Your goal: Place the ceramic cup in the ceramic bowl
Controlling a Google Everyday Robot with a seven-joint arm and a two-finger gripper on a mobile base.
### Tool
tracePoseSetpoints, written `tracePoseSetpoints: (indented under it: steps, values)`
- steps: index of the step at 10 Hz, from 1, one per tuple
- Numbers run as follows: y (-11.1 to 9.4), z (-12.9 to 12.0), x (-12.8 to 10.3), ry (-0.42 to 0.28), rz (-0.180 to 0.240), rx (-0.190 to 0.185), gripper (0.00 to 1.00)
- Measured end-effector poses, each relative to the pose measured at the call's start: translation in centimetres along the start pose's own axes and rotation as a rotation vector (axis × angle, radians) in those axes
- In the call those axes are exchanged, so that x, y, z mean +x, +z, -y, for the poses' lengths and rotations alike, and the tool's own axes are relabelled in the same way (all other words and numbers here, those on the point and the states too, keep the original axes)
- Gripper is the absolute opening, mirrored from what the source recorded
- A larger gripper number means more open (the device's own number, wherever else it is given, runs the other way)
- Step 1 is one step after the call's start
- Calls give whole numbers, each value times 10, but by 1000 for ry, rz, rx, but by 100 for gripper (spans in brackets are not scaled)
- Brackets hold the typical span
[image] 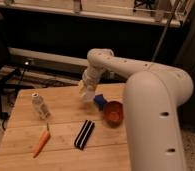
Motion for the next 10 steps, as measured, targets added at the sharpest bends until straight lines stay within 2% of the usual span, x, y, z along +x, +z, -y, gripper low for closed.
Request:
tracePoseSetpoints:
  steps: [3,5,7,10]
  values:
    - [-29,-21,-31,-12,-22,2,0]
    - [-41,-40,-52,0,-27,-24,0]
    - [-43,-58,-70,6,-44,-55,0]
    - [-38,-77,-82,-10,-127,-93,0]
